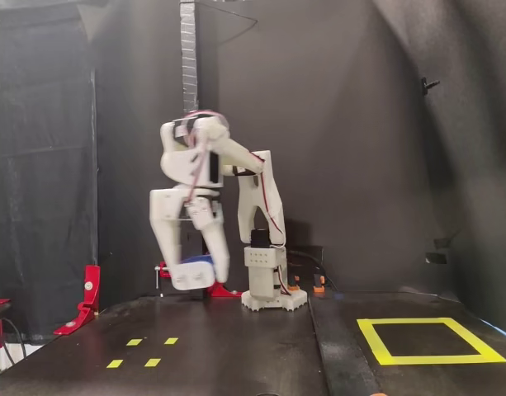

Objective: Grasp the block and place it in the designated area.

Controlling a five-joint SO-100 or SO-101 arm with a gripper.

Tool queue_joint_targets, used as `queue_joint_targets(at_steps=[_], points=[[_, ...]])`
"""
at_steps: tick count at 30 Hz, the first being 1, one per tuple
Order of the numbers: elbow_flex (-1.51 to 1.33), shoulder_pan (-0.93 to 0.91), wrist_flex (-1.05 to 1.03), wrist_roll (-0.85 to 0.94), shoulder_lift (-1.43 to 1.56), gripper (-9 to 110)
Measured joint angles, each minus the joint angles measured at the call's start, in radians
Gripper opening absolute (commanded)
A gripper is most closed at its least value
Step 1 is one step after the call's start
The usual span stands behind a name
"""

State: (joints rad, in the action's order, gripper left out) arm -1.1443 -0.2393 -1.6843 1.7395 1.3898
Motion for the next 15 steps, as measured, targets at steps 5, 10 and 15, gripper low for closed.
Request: queue_joint_targets(at_steps=[5,10,15], points=[[0.000,0.121,-0.008,-0.130,0.000,17],[0.000,0.259,-0.012,-0.256,0.000,17],[0.000,0.399,-0.029,-0.356,0.000,17]])
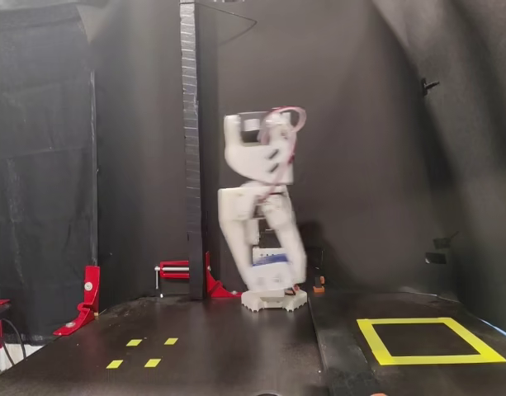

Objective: Grasp the block and place it in the designated area.

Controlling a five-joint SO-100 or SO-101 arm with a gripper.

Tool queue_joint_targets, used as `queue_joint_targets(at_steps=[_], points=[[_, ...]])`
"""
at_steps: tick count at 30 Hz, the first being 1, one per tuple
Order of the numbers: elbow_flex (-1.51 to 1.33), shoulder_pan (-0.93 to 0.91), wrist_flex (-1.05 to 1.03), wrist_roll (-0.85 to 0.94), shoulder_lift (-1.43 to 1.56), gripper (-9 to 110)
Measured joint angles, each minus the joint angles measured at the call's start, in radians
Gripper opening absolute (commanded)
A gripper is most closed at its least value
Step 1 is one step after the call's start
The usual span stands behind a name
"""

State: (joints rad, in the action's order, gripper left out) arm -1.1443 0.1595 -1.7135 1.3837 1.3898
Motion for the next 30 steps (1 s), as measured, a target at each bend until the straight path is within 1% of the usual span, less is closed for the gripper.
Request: queue_joint_targets(at_steps=[14,30], points=[[0.000,0.311,-0.044,-0.227,-0.002,17],[0.000,0.571,-0.063,-0.417,-0.002,17]])
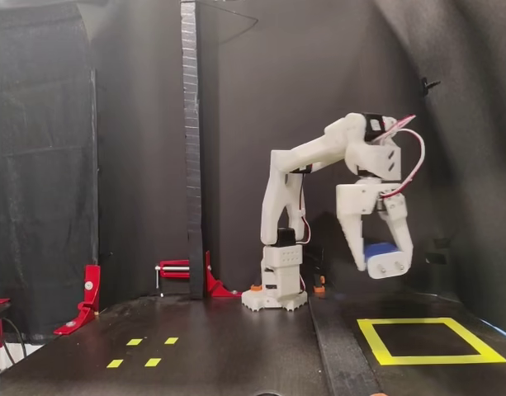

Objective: Grasp the block and place it in the designated area.

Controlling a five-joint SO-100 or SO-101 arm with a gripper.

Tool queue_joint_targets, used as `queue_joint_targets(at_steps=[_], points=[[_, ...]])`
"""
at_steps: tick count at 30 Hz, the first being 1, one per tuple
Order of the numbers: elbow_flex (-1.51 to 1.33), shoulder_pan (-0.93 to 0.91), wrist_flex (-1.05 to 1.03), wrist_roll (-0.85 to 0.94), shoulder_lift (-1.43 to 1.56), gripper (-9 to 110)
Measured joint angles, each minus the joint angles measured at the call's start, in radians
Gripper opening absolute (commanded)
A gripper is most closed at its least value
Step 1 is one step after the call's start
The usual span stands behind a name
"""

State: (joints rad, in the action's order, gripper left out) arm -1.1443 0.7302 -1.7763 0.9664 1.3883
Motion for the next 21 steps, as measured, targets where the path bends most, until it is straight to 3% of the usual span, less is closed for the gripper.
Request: queue_joint_targets(at_steps=[21], points=[[-0.025,0.094,0.035,-0.049,-0.086,17]])
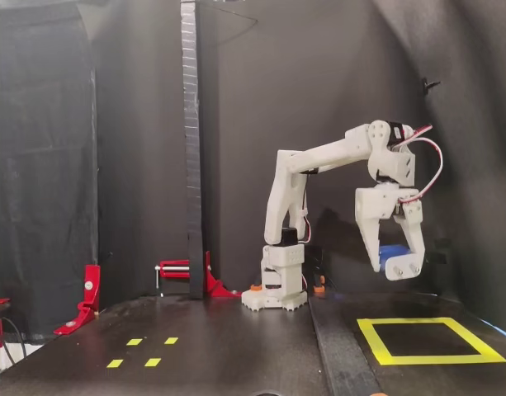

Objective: Grasp the block and place it in the designated area.

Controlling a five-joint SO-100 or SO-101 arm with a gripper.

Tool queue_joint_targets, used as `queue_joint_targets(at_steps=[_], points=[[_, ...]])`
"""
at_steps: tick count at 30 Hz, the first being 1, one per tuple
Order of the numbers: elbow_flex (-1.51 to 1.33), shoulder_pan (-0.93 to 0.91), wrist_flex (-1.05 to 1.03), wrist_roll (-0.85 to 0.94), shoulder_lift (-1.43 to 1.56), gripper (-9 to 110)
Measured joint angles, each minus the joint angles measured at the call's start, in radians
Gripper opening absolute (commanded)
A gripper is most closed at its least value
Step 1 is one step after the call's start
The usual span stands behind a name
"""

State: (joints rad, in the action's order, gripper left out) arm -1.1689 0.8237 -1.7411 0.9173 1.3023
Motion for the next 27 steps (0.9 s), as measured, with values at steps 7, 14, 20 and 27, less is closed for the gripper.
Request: queue_joint_targets(at_steps=[7,14,20,27], points=[[0.000,0.017,0.043,-0.002,-0.110,17],[0.000,0.040,0.057,-0.011,-0.189,17],[0.000,0.032,0.100,-0.020,-0.252,17],[0.000,0.041,0.146,-0.020,-0.319,17]])
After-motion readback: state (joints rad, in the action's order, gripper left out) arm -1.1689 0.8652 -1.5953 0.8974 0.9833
